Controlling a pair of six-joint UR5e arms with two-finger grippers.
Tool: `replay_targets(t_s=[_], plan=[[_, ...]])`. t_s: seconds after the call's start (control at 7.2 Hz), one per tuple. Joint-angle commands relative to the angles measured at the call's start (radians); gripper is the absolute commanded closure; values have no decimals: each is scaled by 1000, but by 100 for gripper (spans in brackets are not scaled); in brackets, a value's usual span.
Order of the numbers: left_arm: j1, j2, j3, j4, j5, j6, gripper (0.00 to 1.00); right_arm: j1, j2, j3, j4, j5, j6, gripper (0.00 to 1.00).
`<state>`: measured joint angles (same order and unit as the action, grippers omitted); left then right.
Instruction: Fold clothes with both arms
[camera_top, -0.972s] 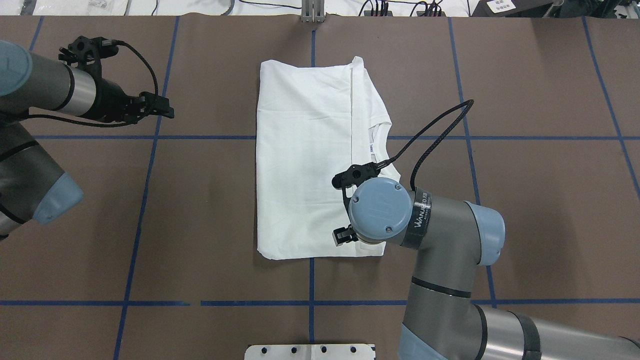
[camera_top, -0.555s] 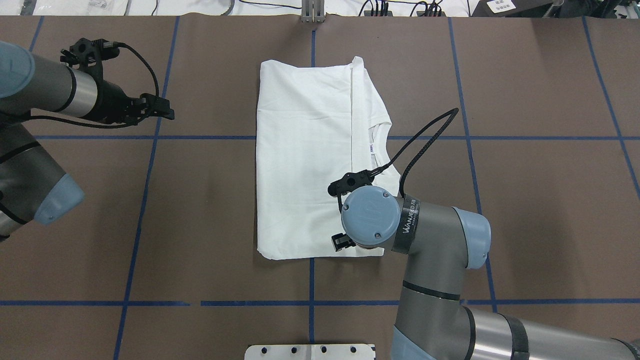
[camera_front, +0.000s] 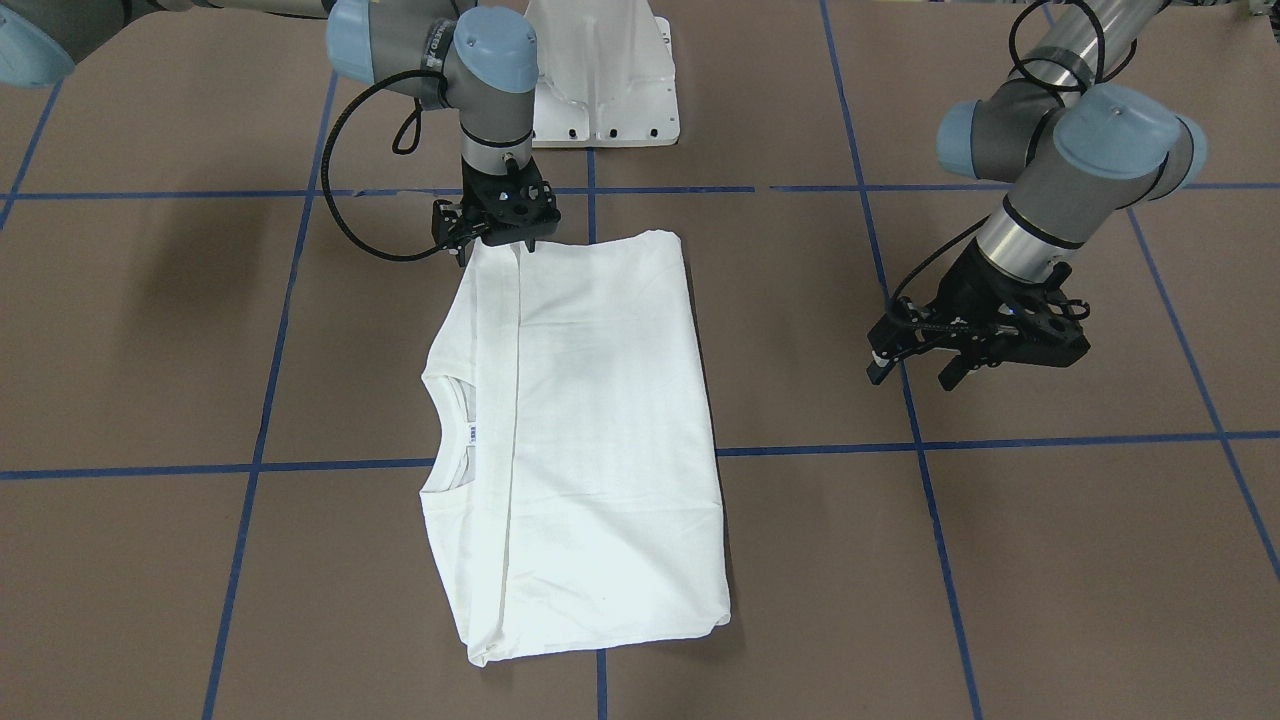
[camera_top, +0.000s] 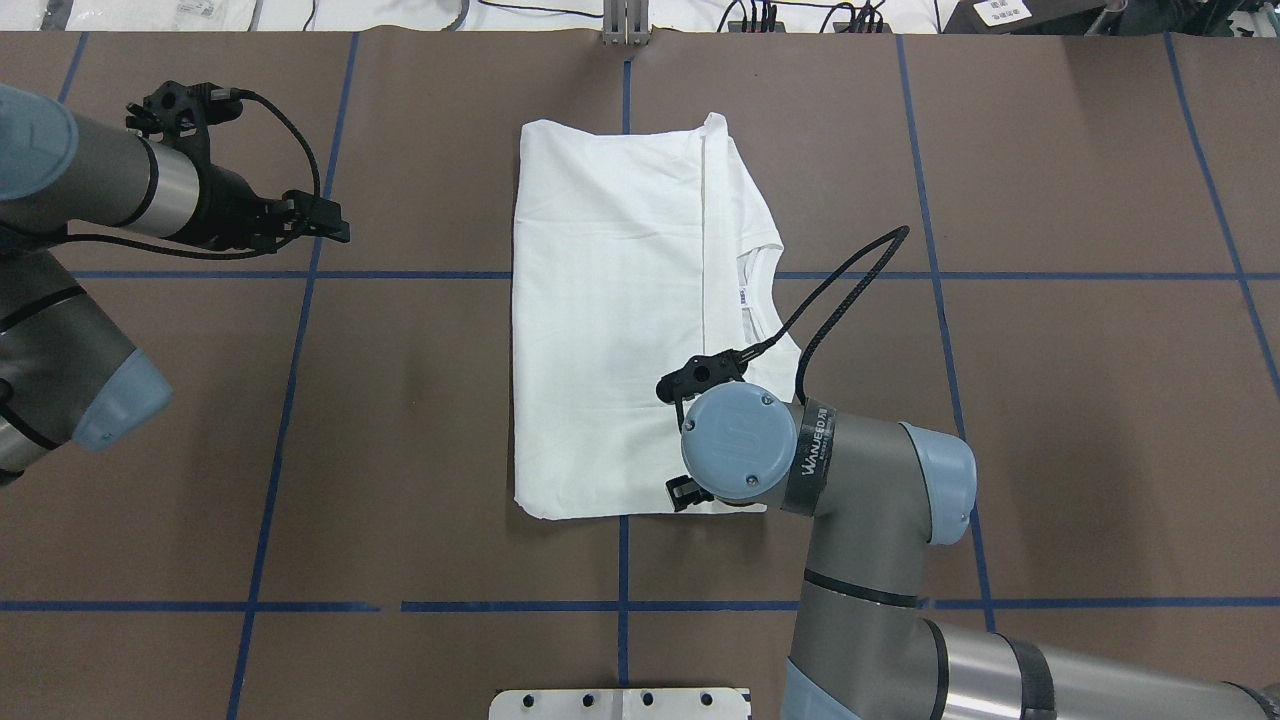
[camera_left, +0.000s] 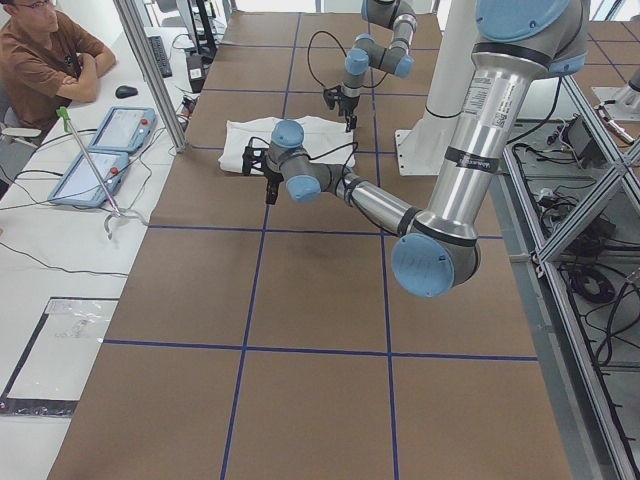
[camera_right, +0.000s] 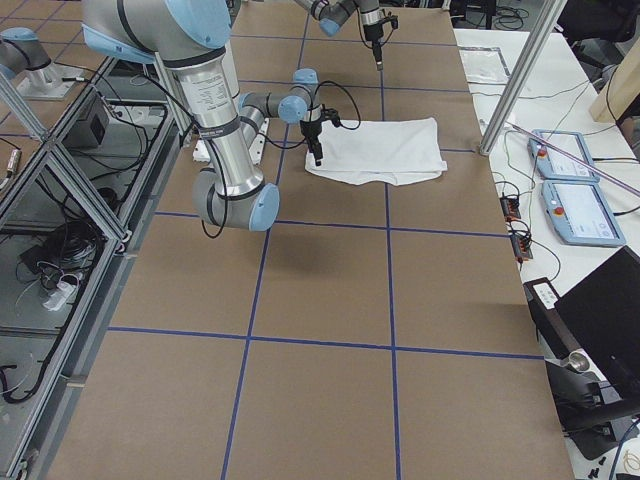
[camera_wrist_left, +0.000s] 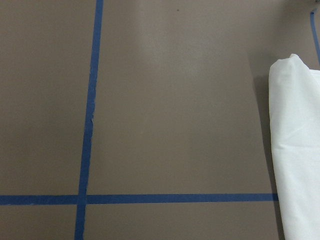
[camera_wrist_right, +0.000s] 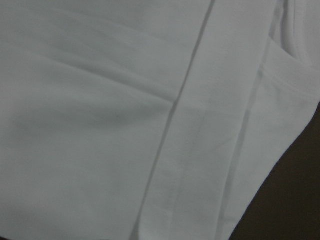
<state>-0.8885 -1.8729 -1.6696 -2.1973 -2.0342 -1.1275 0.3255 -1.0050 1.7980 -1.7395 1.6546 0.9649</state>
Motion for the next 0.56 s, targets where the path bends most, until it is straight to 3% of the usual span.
replay_targets(t_s=[0.0, 0.42], plan=[[0, -2, 11, -2, 2, 0, 0, -2, -7, -5, -2, -3, 0, 0], [2, -12, 25, -2, 2, -2, 0, 9, -9, -17, -2, -1, -8, 0]])
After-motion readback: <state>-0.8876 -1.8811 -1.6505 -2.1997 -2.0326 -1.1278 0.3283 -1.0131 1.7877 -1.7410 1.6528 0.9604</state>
